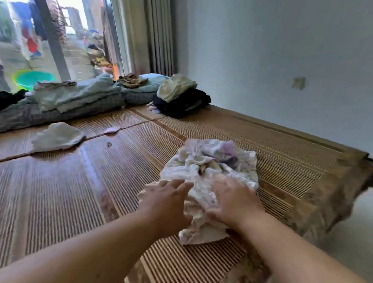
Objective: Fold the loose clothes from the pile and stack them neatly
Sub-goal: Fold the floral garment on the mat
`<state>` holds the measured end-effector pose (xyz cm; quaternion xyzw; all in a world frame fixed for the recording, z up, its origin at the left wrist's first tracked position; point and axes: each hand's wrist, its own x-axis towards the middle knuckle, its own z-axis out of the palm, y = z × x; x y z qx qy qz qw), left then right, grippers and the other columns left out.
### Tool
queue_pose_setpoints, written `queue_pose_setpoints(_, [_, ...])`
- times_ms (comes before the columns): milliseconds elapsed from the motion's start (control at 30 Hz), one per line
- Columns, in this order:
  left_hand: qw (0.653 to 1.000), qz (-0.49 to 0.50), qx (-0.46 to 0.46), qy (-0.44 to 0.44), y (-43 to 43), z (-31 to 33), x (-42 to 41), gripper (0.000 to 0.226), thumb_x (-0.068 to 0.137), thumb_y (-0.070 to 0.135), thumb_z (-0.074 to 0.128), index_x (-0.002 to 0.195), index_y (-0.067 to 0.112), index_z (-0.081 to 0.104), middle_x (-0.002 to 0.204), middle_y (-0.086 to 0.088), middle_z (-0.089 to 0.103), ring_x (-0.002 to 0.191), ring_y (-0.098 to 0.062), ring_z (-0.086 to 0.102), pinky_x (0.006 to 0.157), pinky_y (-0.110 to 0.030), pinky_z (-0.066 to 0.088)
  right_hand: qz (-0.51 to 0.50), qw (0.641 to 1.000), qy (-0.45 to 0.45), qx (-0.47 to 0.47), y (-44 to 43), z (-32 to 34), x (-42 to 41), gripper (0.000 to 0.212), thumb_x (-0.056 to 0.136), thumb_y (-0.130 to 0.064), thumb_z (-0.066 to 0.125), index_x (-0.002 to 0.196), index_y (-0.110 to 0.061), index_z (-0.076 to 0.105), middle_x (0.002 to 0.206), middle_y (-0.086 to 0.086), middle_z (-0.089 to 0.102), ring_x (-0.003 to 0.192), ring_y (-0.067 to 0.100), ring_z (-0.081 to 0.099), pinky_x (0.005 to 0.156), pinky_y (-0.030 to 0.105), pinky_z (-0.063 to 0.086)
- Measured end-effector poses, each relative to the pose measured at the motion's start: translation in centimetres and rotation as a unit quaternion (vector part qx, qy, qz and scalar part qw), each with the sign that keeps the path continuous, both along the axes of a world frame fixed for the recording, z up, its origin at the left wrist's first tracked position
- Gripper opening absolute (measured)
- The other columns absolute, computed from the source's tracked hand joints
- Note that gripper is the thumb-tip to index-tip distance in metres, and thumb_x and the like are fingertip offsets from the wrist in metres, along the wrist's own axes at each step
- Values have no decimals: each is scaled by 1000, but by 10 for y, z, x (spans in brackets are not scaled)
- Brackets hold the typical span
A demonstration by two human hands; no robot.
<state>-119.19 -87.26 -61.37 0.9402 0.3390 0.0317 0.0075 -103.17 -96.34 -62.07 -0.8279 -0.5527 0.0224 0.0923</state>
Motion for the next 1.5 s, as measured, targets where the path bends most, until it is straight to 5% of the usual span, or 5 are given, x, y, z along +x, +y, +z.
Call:
queue_pose_setpoints(300, [991,24,-63,-119,42,-17,51,21,88,42,56,106,39,66,135,7,51,126,-21,42,104,-37,33,14,973,24,229,2,-23,38,29,80,-21,51,100,-28,72,99,-2,71,100,25,60,93,42,43])
queue_pose_setpoints(500, [967,19,-20,-254,53,55,41,27,95,27,50,70,34,45,66,11,51,60,-4,46,49,-24,27,75,907,138,390,8,35,32,20,93,-19,56,106,-22,70,92,-1,69,89,19,61,78,32,46])
queue_pose_setpoints(867, [938,82,139,-306,42,220,-107,6,99,25,45,95,25,50,90,-5,53,81,-23,49,65,-29,28,123,889,237,372,15,182,-35,33,88,-31,64,58,-18,58,45,-12,47,41,3,42,39,13,28])
queue_pose_setpoints(1200, [957,221,173,-68,-28,261,-294,28,98,15,43,122,9,56,126,-13,52,111,-30,51,80,-31,35,179,845,372,340,10,262,-171,31,88,-38,64,83,-8,69,74,8,66,64,19,60,64,32,48])
queue_pose_setpoints(1500, [921,280,-150,-227,-63,161,-395,13,90,34,63,99,36,55,90,10,64,71,-3,57,65,-22,42,175,853,453,190,30,230,-268,23,89,-26,65,94,-4,67,99,15,69,85,20,69,81,33,57])
